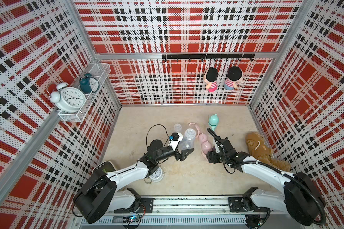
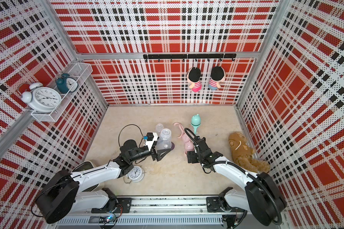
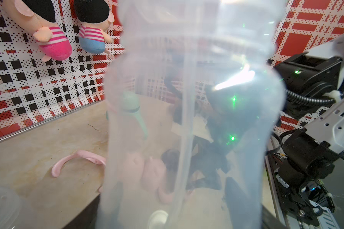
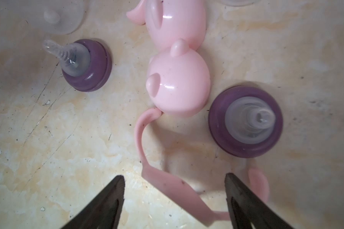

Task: Assemble the baby bottles
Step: Pick up the handle at the center of the board.

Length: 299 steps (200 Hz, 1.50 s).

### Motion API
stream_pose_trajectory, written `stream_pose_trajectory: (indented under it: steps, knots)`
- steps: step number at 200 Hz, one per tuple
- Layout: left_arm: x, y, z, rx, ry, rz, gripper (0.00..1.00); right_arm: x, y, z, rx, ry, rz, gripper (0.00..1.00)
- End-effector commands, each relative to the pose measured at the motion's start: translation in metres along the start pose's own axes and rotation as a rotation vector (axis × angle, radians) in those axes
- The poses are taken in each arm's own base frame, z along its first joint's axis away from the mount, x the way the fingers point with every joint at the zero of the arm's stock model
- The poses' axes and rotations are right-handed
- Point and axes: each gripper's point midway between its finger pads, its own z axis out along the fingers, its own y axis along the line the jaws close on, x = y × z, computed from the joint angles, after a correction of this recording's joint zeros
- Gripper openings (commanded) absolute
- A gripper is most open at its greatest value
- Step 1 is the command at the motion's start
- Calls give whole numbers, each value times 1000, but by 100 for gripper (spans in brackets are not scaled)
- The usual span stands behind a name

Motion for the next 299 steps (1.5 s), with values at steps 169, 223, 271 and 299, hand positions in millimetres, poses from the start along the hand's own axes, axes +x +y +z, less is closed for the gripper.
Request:
stream_pose_trajectory:
  steps: [169,223,271,299]
  knots:
    - [-9,-2,-1,-11,-21,28,9,39,39,-4,-186,158,-24,76]
    - [-8,-3,5,0,-15,26,9,66,40,-2,-171,196,-79,69]
    - [-8,-3,6,-3,-14,26,9,74,40,1,-172,182,-75,56]
    - [-8,-3,6,-3,-13,25,9,76,36,4,-149,179,-71,44]
